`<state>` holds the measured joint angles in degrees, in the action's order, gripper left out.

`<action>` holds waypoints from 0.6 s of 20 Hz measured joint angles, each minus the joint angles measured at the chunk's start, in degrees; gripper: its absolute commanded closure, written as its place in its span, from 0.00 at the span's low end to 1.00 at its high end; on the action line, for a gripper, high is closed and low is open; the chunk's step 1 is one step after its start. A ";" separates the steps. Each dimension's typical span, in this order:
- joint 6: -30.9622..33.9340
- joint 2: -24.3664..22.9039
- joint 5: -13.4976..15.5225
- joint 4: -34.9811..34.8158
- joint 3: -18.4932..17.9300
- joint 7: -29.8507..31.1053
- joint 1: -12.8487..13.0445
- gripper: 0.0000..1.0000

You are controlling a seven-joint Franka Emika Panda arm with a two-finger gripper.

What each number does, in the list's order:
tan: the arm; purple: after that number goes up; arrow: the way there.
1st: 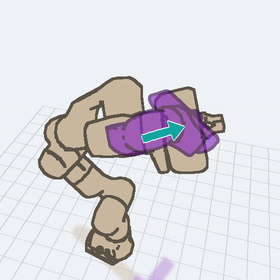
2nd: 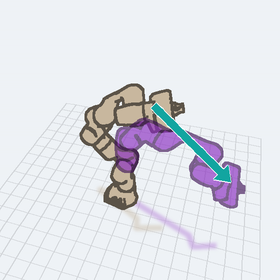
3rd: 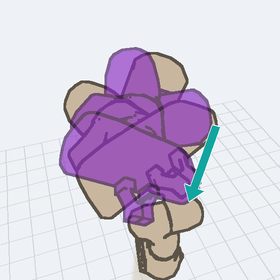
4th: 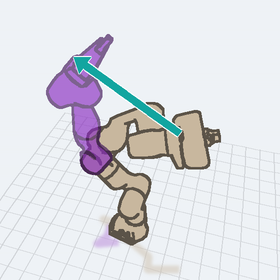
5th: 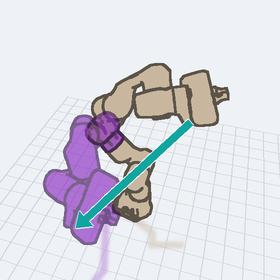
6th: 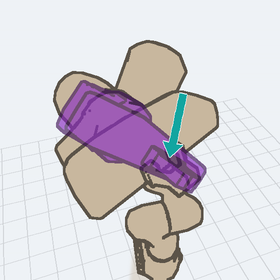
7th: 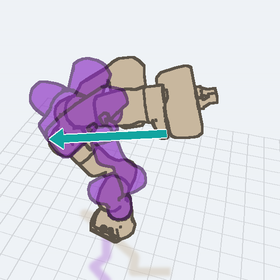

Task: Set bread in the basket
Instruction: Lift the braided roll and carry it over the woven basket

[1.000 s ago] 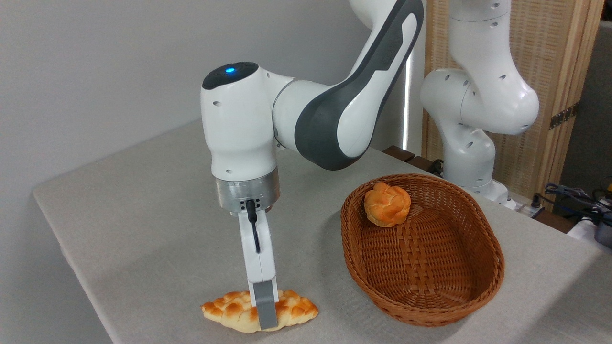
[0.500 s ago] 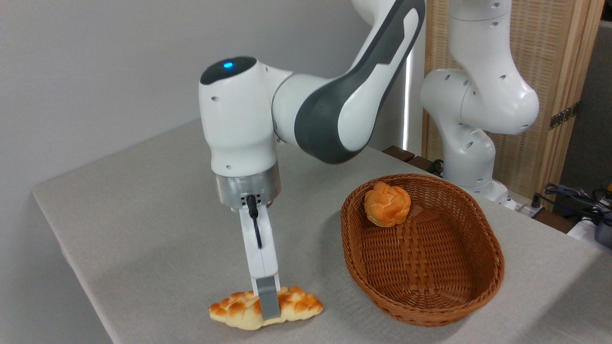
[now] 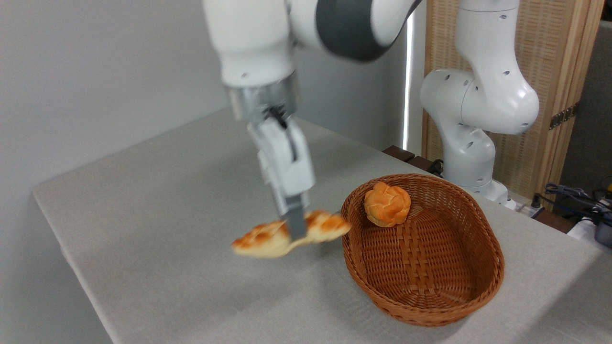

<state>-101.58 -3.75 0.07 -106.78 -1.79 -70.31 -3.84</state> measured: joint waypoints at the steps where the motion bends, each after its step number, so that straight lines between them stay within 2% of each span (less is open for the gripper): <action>1: 3.08 -1.71 0.00 -0.16 -0.76 -0.02 -0.03 0.89; 4: 9.28 -8.19 -0.03 -3.64 -4.15 -1.16 -0.08 0.89; 7: 9.98 -14.25 -0.81 -12.18 -8.59 -6.15 -0.25 0.83; 9: 9.88 -15.50 -2.34 -16.14 -9.80 -7.17 -0.33 0.81; 12: 9.43 -15.06 -2.78 -18.77 -9.81 -7.18 -0.21 0.72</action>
<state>-92.15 -18.81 -2.71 -125.55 -11.59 -77.49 -4.04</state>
